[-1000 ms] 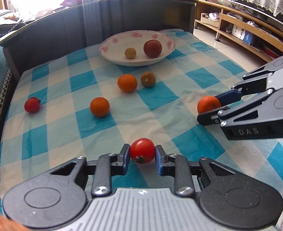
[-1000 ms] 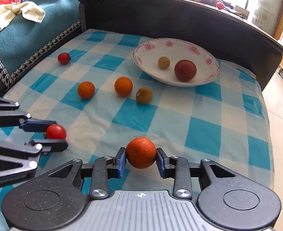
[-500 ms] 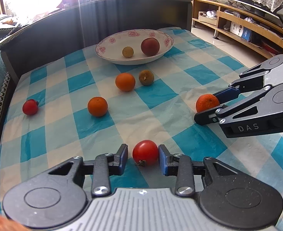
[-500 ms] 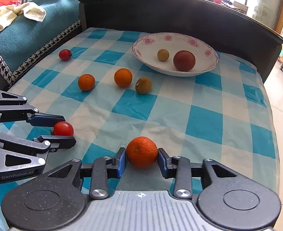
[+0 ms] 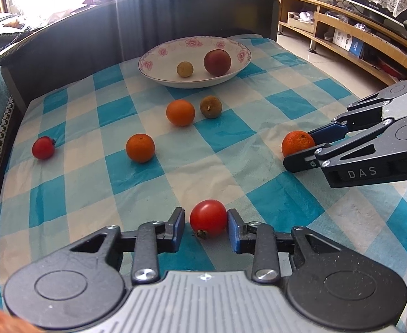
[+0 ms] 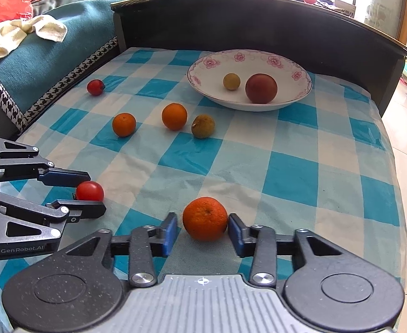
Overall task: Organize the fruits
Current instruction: 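Carry the cherry tomato and the orange over the white plate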
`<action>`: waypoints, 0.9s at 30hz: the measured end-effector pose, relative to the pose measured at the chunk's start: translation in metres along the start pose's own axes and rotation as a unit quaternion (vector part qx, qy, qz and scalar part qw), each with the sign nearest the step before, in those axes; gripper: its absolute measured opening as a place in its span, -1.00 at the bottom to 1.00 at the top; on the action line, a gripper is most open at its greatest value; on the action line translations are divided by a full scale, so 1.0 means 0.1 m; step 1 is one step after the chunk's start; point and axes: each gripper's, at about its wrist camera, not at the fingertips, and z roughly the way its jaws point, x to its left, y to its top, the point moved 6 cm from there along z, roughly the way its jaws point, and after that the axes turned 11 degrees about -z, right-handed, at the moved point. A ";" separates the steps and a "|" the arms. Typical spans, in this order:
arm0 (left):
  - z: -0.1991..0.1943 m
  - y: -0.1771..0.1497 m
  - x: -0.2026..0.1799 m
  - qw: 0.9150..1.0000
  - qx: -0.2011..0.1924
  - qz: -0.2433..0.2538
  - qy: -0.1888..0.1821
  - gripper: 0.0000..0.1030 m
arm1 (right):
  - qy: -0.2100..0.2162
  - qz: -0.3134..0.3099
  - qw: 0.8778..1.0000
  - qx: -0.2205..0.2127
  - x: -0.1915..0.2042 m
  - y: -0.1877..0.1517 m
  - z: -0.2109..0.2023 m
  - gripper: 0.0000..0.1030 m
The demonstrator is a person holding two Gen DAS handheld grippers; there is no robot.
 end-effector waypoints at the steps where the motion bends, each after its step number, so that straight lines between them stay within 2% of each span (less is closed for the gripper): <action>1: 0.00 0.00 -0.01 1.000 0.000 0.004 -0.001 -0.27 | -0.001 0.001 1.000 0.002 0.00 0.00 0.00 -0.44; 11: 0.02 0.18 -0.01 1.000 -0.014 0.003 0.015 -0.28 | -0.003 0.006 1.000 0.004 0.01 0.07 -0.02 -0.46; 19: 0.01 0.64 -0.02 0.998 -0.059 -0.010 0.016 -0.27 | 0.001 0.013 1.000 -0.026 -0.01 0.30 -0.09 -0.46; 27: 0.12 1.07 -0.02 0.996 -0.086 -0.016 0.018 -0.28 | -0.011 0.025 0.998 -0.061 -0.20 0.64 -0.09 -0.46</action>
